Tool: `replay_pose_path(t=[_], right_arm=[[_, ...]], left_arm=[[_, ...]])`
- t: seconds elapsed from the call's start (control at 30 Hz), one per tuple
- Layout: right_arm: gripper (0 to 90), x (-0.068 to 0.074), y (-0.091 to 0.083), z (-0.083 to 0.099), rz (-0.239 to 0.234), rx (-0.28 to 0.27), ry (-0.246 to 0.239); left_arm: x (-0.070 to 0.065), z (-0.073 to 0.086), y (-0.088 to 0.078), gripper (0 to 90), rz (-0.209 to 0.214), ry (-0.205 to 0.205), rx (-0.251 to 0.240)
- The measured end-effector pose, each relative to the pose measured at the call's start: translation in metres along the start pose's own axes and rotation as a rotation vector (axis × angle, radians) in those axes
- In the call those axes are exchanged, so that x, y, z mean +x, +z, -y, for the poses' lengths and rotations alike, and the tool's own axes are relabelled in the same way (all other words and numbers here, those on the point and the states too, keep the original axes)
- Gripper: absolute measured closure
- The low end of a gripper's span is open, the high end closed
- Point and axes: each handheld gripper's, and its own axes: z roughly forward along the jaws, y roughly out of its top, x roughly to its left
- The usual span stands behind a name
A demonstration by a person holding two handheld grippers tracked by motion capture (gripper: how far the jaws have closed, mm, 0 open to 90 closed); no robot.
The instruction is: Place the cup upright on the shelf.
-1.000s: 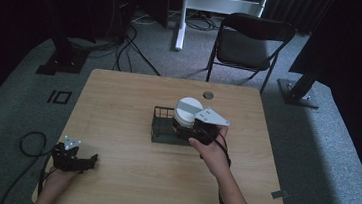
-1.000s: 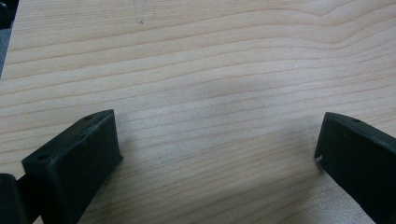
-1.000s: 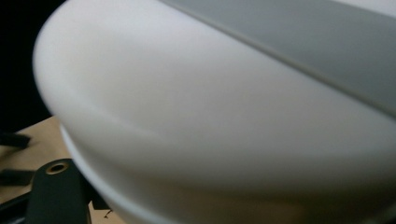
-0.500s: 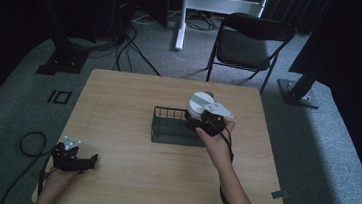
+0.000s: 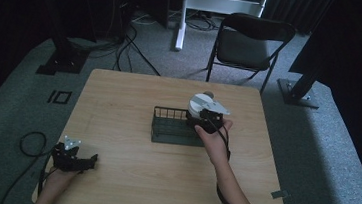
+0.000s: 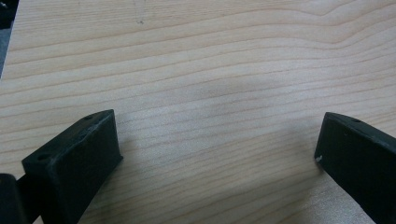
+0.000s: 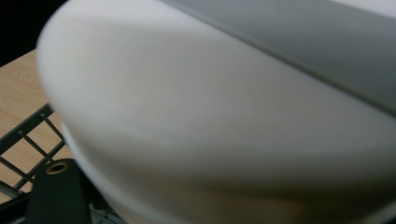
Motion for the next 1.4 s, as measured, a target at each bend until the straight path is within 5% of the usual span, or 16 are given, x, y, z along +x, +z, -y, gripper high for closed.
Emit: replay_pose_path(t=[0.67,1.4], right_arm=[[18.4,0.004,0.016,0.011,-0.017,0.081,-0.003],[18.0,0.003,0.018,0.015,-0.058,0.152,-0.074]], left_arm=[[0.0,0.0,0.0,0.2,0.0,0.0,0.0],[0.0,0.0,0.0,0.1,0.0,0.0,0.0]])
